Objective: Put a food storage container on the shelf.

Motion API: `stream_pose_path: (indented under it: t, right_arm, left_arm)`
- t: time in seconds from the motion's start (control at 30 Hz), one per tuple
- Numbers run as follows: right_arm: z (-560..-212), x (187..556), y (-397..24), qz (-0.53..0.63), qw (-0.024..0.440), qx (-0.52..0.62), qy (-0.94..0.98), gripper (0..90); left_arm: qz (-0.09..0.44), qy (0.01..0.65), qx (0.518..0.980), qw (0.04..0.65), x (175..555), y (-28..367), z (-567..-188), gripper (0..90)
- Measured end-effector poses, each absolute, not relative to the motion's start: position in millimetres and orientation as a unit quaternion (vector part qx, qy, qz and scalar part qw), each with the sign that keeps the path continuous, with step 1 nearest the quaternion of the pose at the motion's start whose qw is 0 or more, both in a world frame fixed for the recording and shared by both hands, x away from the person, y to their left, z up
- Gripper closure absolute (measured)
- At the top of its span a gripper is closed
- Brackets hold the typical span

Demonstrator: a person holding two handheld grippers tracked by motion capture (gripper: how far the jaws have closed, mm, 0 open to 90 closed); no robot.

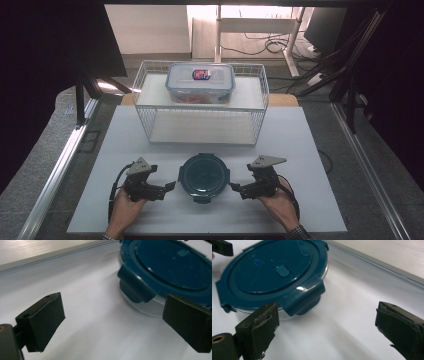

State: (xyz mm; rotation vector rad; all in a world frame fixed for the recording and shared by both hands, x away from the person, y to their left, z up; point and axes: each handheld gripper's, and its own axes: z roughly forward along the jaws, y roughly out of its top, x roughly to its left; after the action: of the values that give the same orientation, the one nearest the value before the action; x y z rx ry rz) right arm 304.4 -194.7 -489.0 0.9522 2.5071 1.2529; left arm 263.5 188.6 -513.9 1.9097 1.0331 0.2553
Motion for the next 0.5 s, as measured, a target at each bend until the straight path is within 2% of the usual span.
stream_pose_path:
  t: [0.27, 0.33, 0.5]
  right_arm:
    - [-478, 302, -184, 0.425, 0.059, 0.337, 0.838, 1.3]
    - [-477, 301, -180, 0.419, 0.060, 0.338, 0.840, 0.9]
    - [-480, 305, -174, 0.410, 0.034, 0.356, 0.839, 7.2]
  left_arm:
    - [0.045, 0.412, 0.773, 0.480, 272, 182, -506, 2.5]
    - [0.048, 0.409, 0.779, 0.473, 275, 177, -505, 3.6]
    - [0.038, 0.402, 0.786, 0.469, 284, 167, -503, 8.3]
